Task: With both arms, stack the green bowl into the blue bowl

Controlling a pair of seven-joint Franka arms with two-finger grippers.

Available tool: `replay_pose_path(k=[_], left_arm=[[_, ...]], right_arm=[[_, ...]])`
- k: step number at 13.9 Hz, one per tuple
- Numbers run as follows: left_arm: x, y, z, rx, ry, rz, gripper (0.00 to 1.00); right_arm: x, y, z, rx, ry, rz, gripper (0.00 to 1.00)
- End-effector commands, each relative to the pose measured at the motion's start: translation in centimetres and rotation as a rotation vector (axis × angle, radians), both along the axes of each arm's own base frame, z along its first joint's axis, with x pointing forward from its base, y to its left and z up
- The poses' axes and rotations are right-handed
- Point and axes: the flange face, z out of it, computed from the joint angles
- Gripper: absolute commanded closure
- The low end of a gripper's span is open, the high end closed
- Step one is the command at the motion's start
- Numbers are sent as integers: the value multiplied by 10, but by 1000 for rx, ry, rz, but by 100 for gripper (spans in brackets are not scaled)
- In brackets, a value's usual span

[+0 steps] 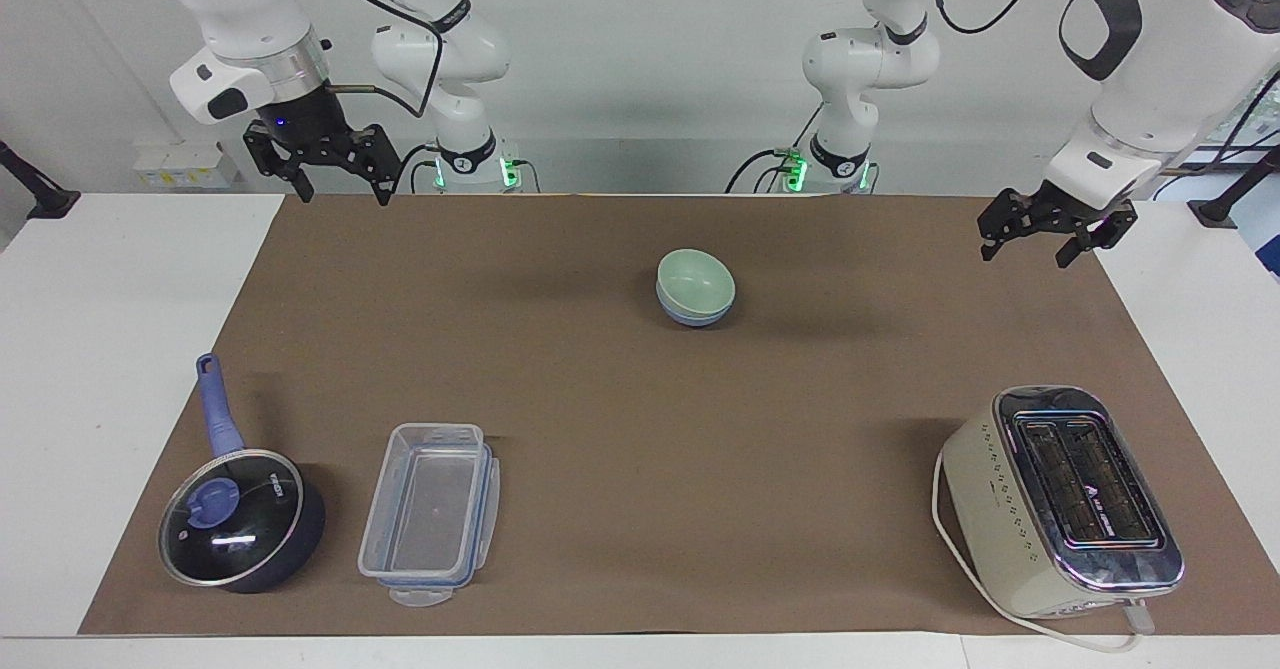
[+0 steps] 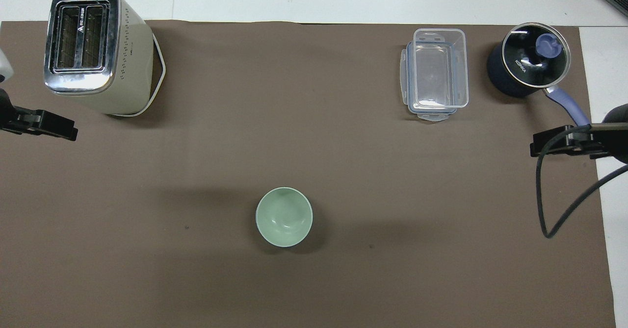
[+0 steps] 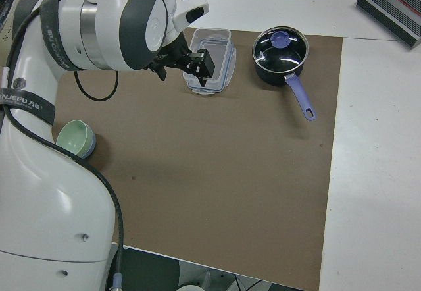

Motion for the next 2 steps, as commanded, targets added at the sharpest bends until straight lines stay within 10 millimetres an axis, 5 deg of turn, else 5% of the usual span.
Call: replay_pose_path(k=[1,2], left_arm=[[2,2,2,2,-5,11,0],[2,2,2,2,-5,10,0]], right_arm=[[0,1,1,21,-5,-16,0],[0,1,1,21,-5,-18,0]])
